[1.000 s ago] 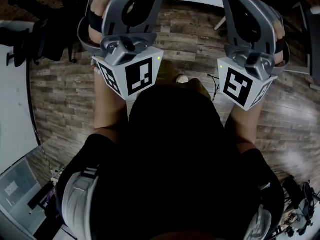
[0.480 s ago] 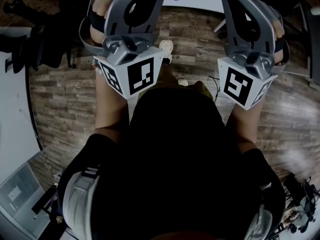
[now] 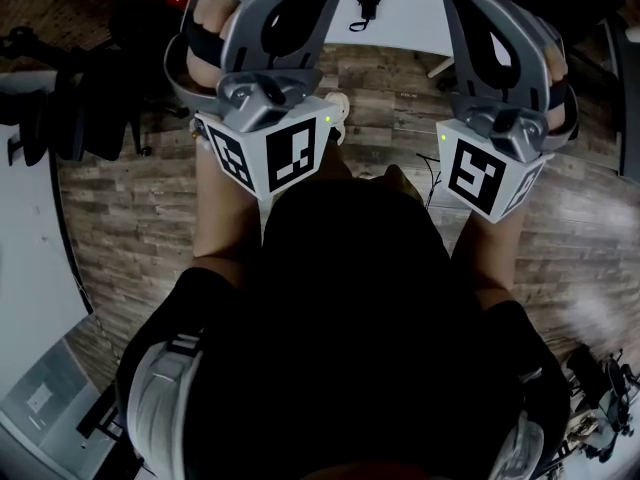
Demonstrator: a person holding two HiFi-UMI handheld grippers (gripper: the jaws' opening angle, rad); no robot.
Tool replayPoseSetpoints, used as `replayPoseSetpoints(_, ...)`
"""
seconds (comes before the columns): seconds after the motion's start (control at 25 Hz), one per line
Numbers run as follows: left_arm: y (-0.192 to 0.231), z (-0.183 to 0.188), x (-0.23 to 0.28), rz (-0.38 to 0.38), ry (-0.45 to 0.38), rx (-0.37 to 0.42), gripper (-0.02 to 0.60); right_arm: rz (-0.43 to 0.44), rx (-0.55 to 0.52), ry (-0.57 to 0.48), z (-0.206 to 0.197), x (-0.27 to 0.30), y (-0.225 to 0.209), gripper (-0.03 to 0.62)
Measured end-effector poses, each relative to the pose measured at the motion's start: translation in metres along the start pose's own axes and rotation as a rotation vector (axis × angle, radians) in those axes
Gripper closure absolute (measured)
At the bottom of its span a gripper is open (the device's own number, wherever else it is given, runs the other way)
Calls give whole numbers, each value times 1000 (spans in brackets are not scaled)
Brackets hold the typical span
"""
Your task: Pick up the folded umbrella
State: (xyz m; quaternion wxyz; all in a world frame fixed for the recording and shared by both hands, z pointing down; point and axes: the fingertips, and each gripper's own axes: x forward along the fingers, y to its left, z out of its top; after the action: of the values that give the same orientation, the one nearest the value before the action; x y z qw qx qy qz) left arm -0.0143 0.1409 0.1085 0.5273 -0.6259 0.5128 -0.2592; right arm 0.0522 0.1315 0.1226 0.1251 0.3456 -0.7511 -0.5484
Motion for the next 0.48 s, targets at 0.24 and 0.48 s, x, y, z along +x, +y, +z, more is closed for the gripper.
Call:
replayPoseSetpoints(0.24,4,-37,36,-23,-19,-37,571,-20,6,50,-26,47,-2,565)
replayPoseSetpoints(0.48,6,-72,73,-51,-35,-54,571,-10,-6,88,-47,89,-3,565)
